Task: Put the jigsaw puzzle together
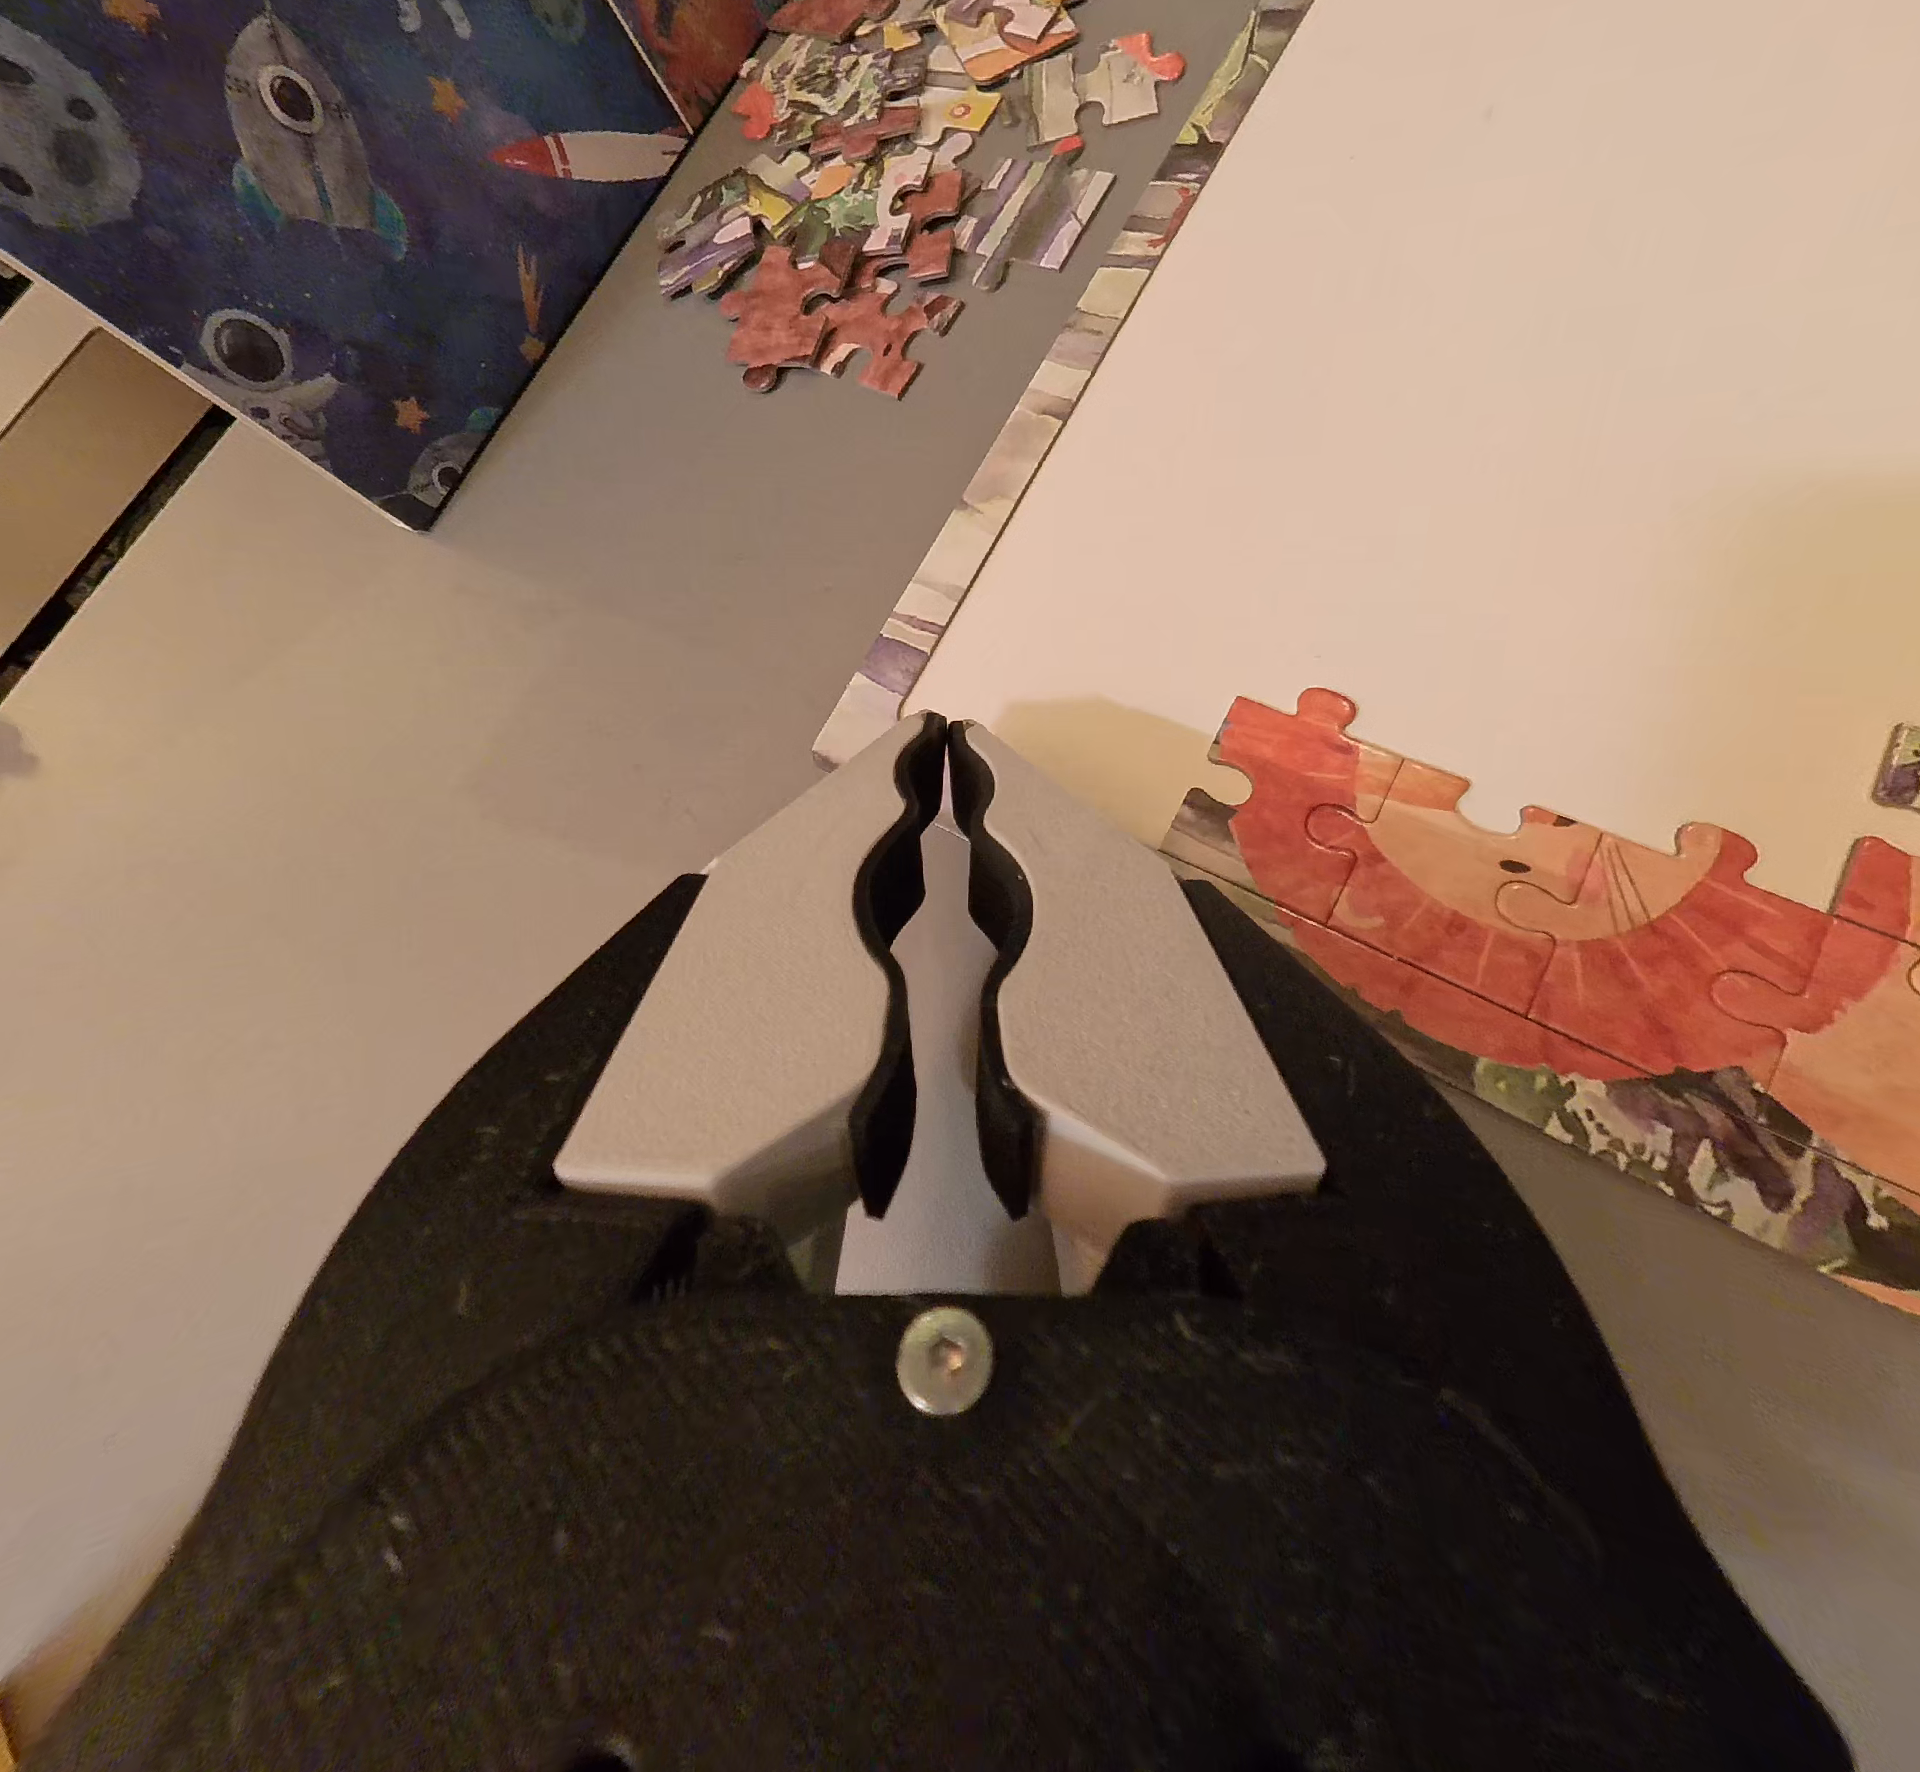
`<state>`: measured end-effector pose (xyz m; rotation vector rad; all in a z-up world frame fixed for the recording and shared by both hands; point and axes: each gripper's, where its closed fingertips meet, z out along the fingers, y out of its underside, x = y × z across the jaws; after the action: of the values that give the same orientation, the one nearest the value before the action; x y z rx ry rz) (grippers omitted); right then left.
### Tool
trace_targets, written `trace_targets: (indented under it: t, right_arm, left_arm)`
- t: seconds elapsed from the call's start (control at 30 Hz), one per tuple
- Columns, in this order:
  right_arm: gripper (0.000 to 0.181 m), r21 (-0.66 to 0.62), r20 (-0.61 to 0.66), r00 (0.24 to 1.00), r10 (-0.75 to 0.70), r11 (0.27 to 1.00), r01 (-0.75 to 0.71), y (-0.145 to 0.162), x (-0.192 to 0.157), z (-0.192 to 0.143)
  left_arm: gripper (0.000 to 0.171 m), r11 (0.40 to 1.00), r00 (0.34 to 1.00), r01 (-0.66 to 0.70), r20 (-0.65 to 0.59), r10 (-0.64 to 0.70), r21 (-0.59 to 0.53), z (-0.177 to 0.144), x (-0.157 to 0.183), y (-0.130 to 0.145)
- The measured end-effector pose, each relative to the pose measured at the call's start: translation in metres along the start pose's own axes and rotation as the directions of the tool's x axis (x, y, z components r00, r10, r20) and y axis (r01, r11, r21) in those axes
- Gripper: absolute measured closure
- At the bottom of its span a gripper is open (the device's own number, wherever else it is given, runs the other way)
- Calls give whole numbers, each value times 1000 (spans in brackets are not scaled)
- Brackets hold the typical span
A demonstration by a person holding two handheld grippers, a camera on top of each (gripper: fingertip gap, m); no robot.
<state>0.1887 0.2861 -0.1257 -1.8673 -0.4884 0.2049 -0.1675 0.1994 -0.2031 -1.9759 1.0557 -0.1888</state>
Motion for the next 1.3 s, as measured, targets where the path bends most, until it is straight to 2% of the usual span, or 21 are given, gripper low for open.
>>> trace_targets:
  t: [0.07,0.13,0.2,0.3,0.43,0.63,0.77,0.9,1.1,1.13,1.17,1.23,1.3]
  right_arm:
    - [142,8,79,994,-78,997,77,-16,-10,11]
    - [139,-27,209,968,-137,989,145,-17,-27,27]
    - [137,-90,305,936,-174,973,211,-6,-38,44]
    - [141,-155,349,910,-222,945,289,16,-40,67]
    - [139,-237,430,888,-162,929,284,45,-47,77]
    - [137,-298,469,868,-162,896,328,58,-44,84]
    - [132,-318,505,857,-106,900,299,61,-48,82]
    - [146,-309,501,860,-101,907,287,60,-46,82]
    - [148,-306,493,862,-117,904,298,60,-47,81]
    - [169,-298,498,858,-124,905,303,59,-48,80]
    - [181,-287,496,857,-138,906,312,57,-48,79]
    - [159,-292,489,858,-156,898,329,59,-47,79]
    - [146,-303,481,863,-154,894,329,60,-47,79]
  left_arm:
    - [171,1000,1000,0,-1,0,-2,0,0,0]
    - [171,1000,1000,0,-1,0,-1,0,0,0]
    - [171,1000,1000,0,-1,0,1,0,0,0]
    - [171,1000,1000,2,0,-2,11,-1,0,-1]
    - [171,1000,1000,12,-7,-12,7,-1,-1,-1]
    - [171,1000,999,18,-26,-18,9,-1,1,-1]
    - [171,1000,999,17,-30,-17,8,-1,1,-1]
    - [171,1000,999,13,-33,-13,-2,0,2,0]
    - [171,1000,999,13,-34,-13,-4,1,2,0]
    - [171,1000,999,14,-34,-14,-3,0,2,0]
    - [171,1000,999,14,-34,-14,-2,0,2,0]
    - [171,1000,999,13,-35,-13,-2,0,3,0]
    - [171,1000,999,10,-34,-10,-3,0,3,0]
